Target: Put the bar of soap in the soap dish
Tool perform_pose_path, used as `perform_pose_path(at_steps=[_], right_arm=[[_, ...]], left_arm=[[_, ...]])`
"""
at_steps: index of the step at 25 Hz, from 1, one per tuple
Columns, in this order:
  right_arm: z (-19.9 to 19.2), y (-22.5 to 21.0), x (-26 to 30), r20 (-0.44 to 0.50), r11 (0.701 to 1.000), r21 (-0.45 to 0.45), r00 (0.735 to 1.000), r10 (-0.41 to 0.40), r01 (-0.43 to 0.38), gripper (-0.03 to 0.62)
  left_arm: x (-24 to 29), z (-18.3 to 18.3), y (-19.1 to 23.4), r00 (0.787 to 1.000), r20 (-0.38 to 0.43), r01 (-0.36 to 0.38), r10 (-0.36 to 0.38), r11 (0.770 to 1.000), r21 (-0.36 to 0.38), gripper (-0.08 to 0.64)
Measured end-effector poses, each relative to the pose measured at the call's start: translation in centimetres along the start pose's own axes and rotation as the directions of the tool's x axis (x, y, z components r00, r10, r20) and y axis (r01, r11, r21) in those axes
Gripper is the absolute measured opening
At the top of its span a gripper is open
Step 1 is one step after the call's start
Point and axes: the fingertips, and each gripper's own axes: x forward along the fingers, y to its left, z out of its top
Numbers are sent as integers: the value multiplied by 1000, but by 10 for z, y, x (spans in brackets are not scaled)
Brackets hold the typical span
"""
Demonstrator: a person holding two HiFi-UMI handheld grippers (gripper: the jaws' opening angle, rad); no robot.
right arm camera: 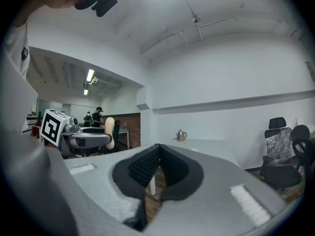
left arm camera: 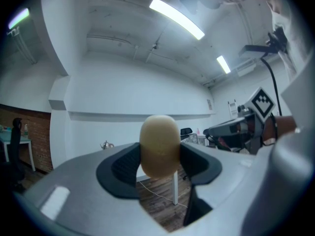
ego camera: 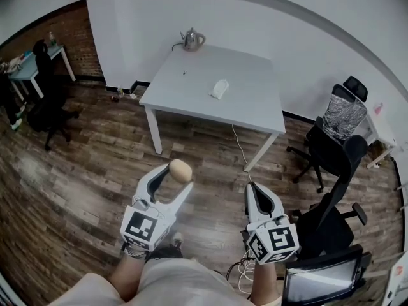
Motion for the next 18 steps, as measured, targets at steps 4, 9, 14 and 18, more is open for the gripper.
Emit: perform_pose_path(at_steps=[4, 9, 14, 18], right_arm=[[5, -4, 16, 1, 1000, -5, 1000, -9, 9, 2], [5, -7, 30, -12, 1000, -1, 1000, -29, 29, 2], [7, -8, 44, -16, 999, 3, 999, -42, 42, 2], [6, -4, 54, -20, 999, 6, 998, -53, 53, 2]], left_arm=[[13, 1, 14, 1000, 6, 5, -5, 1000, -12, 267], [26, -1, 29, 1000, 6, 25, -25, 1000, -17, 267], [37, -3, 40, 999, 4, 53, -53, 998, -14, 267], [41, -7, 47, 997, -3, 74, -74, 997, -15, 267]])
